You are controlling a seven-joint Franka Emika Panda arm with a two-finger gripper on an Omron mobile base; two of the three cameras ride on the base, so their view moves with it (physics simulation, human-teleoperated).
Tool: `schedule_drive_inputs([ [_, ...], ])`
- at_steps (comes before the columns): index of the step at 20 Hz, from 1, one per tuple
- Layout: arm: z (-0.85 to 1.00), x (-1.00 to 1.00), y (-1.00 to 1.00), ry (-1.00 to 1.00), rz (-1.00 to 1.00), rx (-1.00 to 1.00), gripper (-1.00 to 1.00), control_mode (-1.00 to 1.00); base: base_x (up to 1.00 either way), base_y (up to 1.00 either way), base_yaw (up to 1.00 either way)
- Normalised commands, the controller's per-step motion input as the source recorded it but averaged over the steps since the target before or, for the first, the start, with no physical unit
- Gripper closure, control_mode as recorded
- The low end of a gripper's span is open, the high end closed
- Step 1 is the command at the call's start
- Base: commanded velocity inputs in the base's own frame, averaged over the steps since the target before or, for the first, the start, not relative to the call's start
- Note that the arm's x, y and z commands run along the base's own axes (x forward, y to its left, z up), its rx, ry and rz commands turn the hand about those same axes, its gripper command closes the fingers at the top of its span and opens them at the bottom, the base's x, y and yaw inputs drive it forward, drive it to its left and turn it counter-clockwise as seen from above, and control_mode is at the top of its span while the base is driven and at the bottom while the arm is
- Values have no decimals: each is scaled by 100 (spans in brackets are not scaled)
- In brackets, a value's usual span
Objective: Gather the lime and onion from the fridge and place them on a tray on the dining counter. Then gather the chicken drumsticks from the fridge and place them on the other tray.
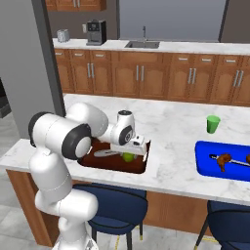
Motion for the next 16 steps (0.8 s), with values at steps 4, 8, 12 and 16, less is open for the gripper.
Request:
schedule_drive_inputs([
  [4,-3,-2,0,0,0,0,-100,-100,0,0,0],
  [8,7,-25,0,0,0,0,-100,-100,0,0,0],
  [12,21,-16,0,-1,0,0,-100,-100,0,0,0],
  [16,45,-12,1,-9,0,-4,-100,-100,0,0,0],
])
